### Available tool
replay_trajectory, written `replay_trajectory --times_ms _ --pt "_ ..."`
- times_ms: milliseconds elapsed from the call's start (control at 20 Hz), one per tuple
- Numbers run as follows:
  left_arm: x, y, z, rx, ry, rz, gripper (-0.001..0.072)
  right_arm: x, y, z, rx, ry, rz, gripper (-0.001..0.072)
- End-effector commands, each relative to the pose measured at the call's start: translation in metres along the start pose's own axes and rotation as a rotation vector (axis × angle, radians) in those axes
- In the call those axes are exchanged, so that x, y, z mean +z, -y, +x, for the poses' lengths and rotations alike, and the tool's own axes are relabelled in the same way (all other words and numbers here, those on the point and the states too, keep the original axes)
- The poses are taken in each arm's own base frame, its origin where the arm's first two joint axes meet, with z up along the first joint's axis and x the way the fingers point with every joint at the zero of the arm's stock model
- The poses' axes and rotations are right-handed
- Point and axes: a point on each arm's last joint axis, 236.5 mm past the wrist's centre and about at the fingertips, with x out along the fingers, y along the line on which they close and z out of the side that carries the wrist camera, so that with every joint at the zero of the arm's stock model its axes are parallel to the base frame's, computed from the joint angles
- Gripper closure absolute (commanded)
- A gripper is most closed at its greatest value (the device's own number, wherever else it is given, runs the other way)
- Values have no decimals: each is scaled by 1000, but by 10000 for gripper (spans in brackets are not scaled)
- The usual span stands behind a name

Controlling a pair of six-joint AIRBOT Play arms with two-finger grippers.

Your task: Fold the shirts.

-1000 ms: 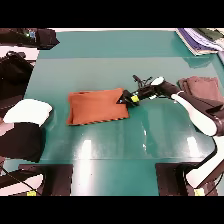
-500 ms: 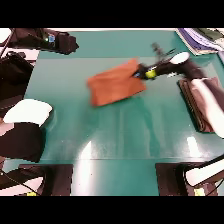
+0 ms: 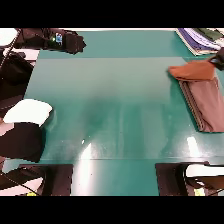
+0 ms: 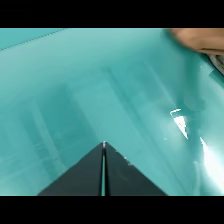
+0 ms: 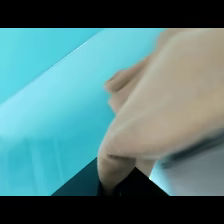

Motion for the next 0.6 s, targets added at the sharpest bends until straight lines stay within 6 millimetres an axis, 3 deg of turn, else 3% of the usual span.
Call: replay_trajectory --times_ms 0,100,200,350,450,550 --pt "2 1 0 -1 7 -5 683 22 41 -28 -56 66 71 693" --pt "2 1 0 -1 10 -5 683 25 37 -30 -44 75 71 693" --pt "3 1 0 -1 11 -5 683 40 12 -39 10 111 54 692" --pt "0 1 0 -3 1 -5 683 66 -23 -76 38 182 -33 693" --pt "0 1 0 -3 -1 -5 683 68 -41 -101 45 194 -83 692" --pt "-1 1 0 -3 -3 -4 683 63 -44 -119 34 187 -100 693"
